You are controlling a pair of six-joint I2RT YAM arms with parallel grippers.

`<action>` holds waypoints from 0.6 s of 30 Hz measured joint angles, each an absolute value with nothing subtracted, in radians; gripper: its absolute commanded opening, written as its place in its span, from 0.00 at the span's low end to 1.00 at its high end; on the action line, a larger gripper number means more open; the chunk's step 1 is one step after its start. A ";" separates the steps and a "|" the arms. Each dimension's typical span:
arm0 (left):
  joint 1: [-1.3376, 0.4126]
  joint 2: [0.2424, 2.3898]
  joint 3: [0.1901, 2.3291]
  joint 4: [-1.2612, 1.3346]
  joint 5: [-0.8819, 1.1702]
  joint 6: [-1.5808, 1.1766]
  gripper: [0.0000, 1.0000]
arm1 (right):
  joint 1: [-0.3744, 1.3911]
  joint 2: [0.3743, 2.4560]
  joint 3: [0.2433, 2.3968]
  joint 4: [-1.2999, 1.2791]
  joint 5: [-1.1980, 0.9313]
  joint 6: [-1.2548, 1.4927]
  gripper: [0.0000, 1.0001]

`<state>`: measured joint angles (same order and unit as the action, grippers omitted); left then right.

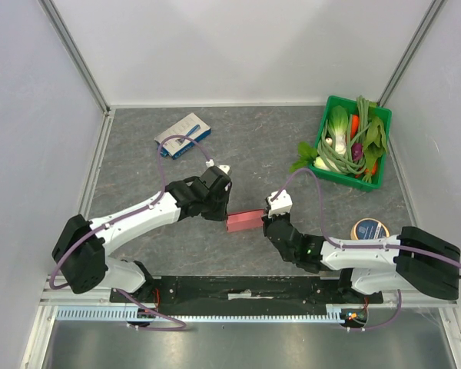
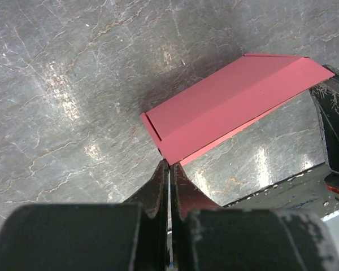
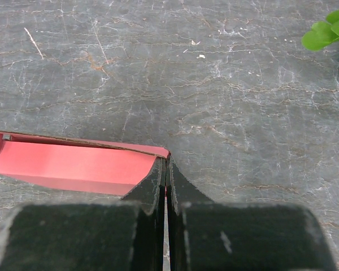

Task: Fold the paper box

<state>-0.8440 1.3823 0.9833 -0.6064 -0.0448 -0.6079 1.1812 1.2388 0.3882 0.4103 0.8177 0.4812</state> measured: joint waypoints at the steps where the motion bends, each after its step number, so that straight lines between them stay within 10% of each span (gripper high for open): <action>1: -0.843 1.385 0.985 -0.606 -0.044 -0.615 0.02 | 1.181 1.241 0.389 0.411 0.822 0.481 0.00; 18: -0.840 1.403 1.015 -0.644 -0.043 -0.648 0.02 | 1.195 1.285 0.390 0.463 0.869 0.484 0.00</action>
